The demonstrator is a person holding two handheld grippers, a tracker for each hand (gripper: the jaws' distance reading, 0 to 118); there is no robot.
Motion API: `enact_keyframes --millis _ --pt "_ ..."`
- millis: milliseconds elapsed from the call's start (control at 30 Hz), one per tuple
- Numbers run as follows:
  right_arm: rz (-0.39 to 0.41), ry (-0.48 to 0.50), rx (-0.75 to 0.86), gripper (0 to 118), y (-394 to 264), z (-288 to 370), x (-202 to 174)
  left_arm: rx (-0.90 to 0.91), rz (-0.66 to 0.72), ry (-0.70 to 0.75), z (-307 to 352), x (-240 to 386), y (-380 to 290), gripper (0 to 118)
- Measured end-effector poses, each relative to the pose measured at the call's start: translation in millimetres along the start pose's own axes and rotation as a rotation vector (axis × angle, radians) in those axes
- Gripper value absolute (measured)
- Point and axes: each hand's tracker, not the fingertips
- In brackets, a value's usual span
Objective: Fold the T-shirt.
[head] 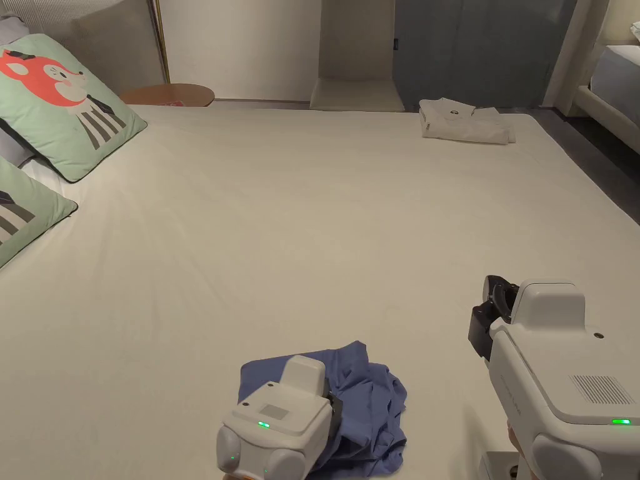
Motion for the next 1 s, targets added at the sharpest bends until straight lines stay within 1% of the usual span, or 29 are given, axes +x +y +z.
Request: enact_keyframes --millis 200,367,467,533,633,700,833,1000 --pt "-0.002 -0.031 -0.003 1 -2.5 4.1 10.2 0.005 -0.038 -0.026 -16.6 34.7 -4.3 0" --pt "-0.005 -0.043 -0.006 1 0.3 11.0 11.3 0.002 -0.035 -0.043 -10.1 56.0 6.7 0" --pt "-0.009 -0.04 -0.006 1 -0.5 6.2 10.3 0.023 -0.013 -0.063 1.0 55.9 12.3 0" --pt "-0.011 -0.033 -0.003 1 1.6 7.7 8.2 0.059 0.013 -0.09 5.4 45.2 15.5 0" --pt "-0.008 -0.019 0.009 1 5.3 10.4 2.8 0.151 0.078 -0.078 27.5 26.5 34.2 0" --pt "-0.008 -0.011 0.019 1 9.3 12.6 -1.5 0.213 0.085 -0.062 47.3 11.7 49.7 0" --pt "-0.008 0.011 0.047 1 18.8 18.0 -13.8 0.359 0.079 0.01 93.9 -19.7 80.3 0" --pt "-0.002 0.03 0.077 1 20.3 14.8 -20.6 0.483 0.063 0.124 130.9 -60.1 101.4 0"
